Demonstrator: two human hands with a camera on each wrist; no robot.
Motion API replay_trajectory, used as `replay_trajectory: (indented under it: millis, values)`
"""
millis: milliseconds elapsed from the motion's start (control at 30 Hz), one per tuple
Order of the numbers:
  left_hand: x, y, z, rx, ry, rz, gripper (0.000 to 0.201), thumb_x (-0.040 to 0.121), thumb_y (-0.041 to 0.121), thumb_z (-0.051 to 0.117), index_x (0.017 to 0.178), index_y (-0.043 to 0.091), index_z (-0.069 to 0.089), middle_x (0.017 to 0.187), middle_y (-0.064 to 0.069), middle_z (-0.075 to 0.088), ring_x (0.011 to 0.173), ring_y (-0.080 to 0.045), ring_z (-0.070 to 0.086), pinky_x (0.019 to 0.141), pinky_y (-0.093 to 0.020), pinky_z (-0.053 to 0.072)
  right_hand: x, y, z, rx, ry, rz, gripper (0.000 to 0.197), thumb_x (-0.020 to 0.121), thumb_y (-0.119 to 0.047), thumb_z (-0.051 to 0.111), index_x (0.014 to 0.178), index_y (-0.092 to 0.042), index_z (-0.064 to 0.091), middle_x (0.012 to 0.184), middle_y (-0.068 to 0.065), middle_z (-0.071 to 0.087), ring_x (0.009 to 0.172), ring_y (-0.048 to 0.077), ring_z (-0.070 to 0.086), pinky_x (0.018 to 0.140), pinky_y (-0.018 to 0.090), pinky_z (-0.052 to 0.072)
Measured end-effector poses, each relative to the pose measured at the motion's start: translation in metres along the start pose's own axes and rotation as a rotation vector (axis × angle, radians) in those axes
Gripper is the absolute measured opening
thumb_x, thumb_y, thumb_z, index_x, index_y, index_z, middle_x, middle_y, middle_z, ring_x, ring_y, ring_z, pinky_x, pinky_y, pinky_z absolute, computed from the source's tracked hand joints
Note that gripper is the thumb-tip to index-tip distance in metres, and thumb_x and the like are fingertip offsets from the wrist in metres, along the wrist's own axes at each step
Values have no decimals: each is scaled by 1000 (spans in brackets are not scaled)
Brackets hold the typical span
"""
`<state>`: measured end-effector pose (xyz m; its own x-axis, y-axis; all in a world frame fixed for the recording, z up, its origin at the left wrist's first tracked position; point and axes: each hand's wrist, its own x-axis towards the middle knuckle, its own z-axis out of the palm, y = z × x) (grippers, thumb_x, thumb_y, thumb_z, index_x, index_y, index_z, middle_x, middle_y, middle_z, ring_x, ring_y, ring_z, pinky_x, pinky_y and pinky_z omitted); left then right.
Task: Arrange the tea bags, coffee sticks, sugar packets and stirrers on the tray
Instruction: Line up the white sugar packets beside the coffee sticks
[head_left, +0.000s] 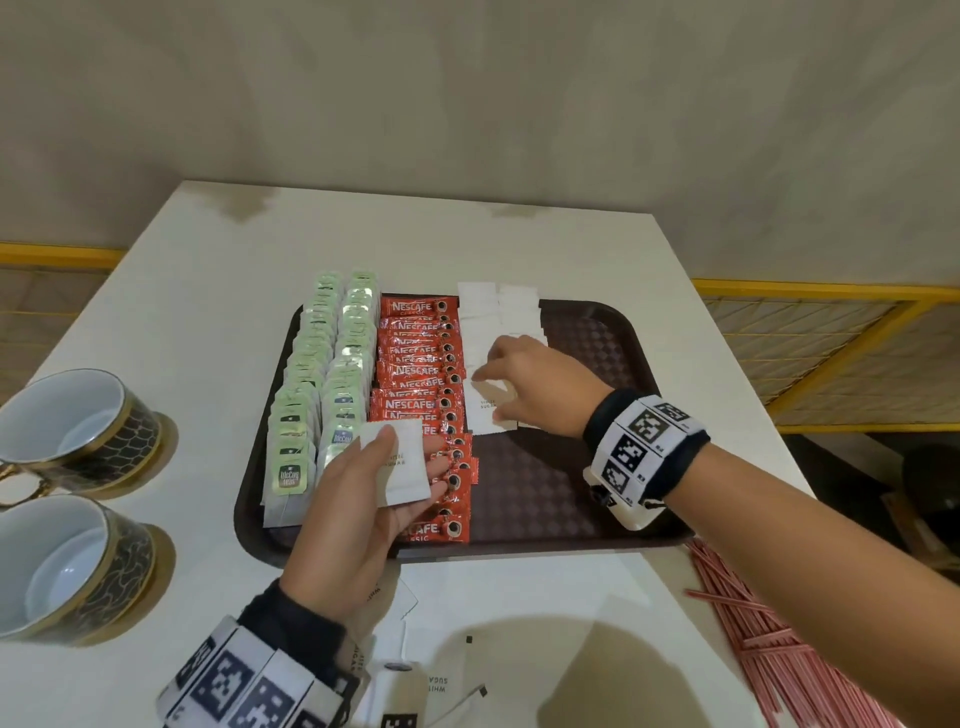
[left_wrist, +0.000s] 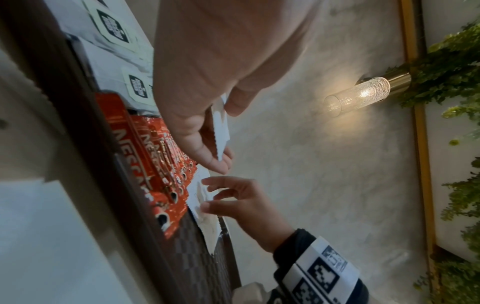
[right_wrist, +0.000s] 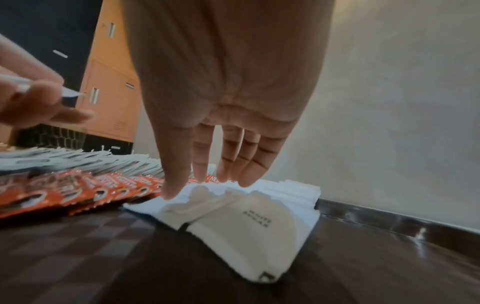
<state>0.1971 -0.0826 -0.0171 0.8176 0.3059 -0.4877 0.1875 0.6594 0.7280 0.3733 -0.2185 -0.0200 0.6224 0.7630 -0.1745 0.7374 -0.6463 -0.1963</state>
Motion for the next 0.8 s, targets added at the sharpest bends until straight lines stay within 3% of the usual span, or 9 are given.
replay_trajectory:
  millis: [133,233,300,400,467,600,667,800]
  values:
    - [-1,5,3,-11,-59,-26,24,102,22,39,112,13,59,105,-15,73,96,-27,71,78,-37,59,-2,-2,4,-14,-27,-6,39,85,-18,71,123,-17,64,119,5,54,111,26,50,88,43,49]
    - [0,6,3,34,-72,-21,22,103,20,39,109,15,60,105,-11,74,100,-25,70,85,-40,56,-6,-5,1,66,-14,10,42,85,-22,71,126,-18,62,118,5,56,109,23,53,91,40,48]
    - [0,7,4,62,-77,-15,22,102,20,42,110,15,61,107,-9,74,102,-24,70,84,-38,57,-12,-10,-4,209,63,15,38,88,-25,69,124,-17,63,116,5,59,104,20,57,89,34,48]
    - [0,6,6,81,-84,-9,27,99,21,47,120,10,61,109,-9,73,101,-20,70,78,-31,60,-27,-28,-14,578,204,32,24,91,-27,66,112,-16,69,107,2,67,90,15,62,78,22,50]
    - [-2,5,8,89,-98,3,28,97,21,50,119,8,62,107,-10,73,96,-18,71,77,-29,60,-38,-44,-19,761,182,18,19,89,-25,69,106,-16,71,103,0,70,86,13,63,74,21,52]
    - [-7,3,14,144,-142,17,31,97,25,50,112,3,66,107,-14,72,89,-20,71,77,-29,58,-48,-55,-25,739,111,-40,11,80,-7,77,87,-12,71,92,0,70,77,13,63,74,25,53]
    - [-10,1,15,168,-140,3,33,96,29,50,113,5,66,107,-13,73,97,-21,70,80,-30,58,-48,-50,-29,751,103,-30,12,78,0,75,78,-11,70,79,0,69,68,9,61,69,23,54]
    - [-15,4,9,169,-95,39,29,96,23,50,114,7,66,107,-11,73,99,-20,70,84,-27,57,-40,-20,-43,820,112,123,18,80,5,71,73,-11,67,69,3,61,62,9,60,64,25,55]
